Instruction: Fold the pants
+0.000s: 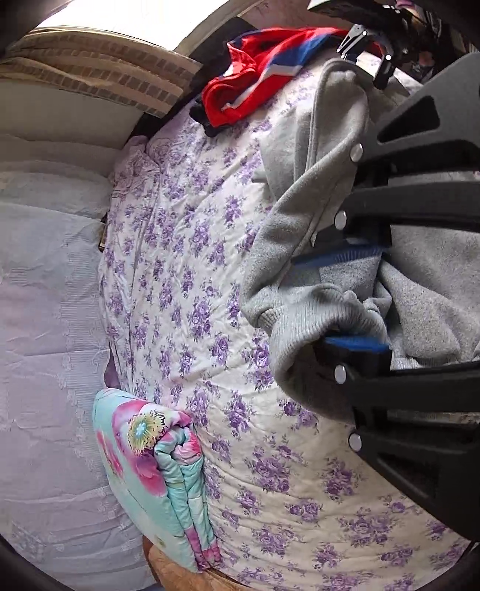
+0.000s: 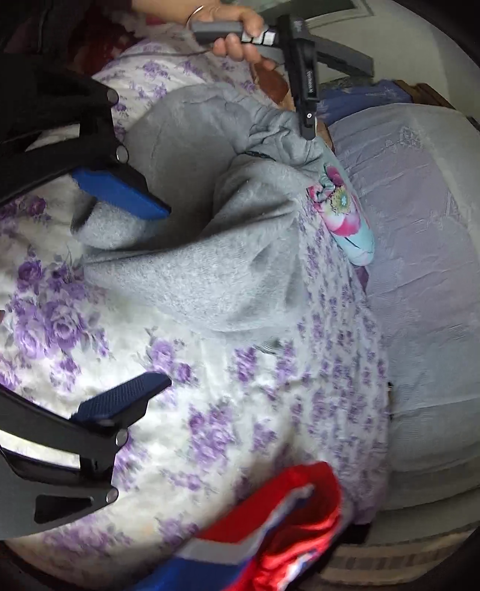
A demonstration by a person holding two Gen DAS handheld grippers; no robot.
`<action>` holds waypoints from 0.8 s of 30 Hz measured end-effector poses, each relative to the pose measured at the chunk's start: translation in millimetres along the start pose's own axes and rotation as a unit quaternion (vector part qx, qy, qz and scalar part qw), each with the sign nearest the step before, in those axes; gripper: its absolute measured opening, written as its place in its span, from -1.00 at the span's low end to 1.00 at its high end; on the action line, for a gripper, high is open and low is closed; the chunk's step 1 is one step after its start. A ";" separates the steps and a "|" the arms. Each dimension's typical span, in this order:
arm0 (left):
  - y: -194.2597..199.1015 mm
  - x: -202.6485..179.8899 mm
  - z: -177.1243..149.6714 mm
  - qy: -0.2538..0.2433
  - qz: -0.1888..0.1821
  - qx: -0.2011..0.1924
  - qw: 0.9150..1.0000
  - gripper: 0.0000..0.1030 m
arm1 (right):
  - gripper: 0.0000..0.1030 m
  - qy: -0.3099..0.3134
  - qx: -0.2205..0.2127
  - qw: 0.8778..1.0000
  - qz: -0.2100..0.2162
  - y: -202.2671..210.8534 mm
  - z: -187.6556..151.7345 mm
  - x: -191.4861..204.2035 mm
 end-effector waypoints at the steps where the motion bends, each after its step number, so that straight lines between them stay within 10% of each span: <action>1: -9.8 -3.2 -1.6 -0.011 0.011 0.002 1.000 0.29 | 0.19 -0.015 0.009 1.000 0.020 -5.0 -5.2 -1.1; 2: -17.2 -5.0 -3.9 -0.018 0.021 0.004 1.000 0.59 | 0.13 -0.025 0.017 0.999 0.031 -8.6 -9.4 -1.4; 5: -43.8 -11.0 -7.4 -0.030 0.030 0.025 0.999 0.61 | -0.49 -0.046 0.026 0.996 0.077 -13.6 -15.0 2.3; 8: -52.0 -2.3 -3.7 0.012 0.013 0.045 0.999 -0.84 | -0.88 -0.014 -0.006 0.999 0.050 2.7 -4.4 8.5; 15: 88.1 22.4 44.9 0.082 0.008 -0.110 0.991 -0.86 | -0.89 0.074 -0.132 0.988 -0.014 85.7 85.6 25.4; 21: 236.1 56.8 75.3 0.136 0.030 -0.246 0.959 -0.86 | -0.89 0.171 -0.272 0.945 -0.059 176.0 202.4 64.5; 24: 278.2 80.7 81.2 0.160 0.068 -0.273 0.946 -0.86 | -0.88 0.202 -0.246 0.946 -0.058 166.4 260.3 88.0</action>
Point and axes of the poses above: each gripper's, at about its wrist camera, not at the fingertips, and y roughly against the way its jaws point, x to its left, z to its top, the point moved 9 cm from there along -y, roughly the way its jaws point, and after that the axes turned 13 degrees about z, right-handed, at the moved point
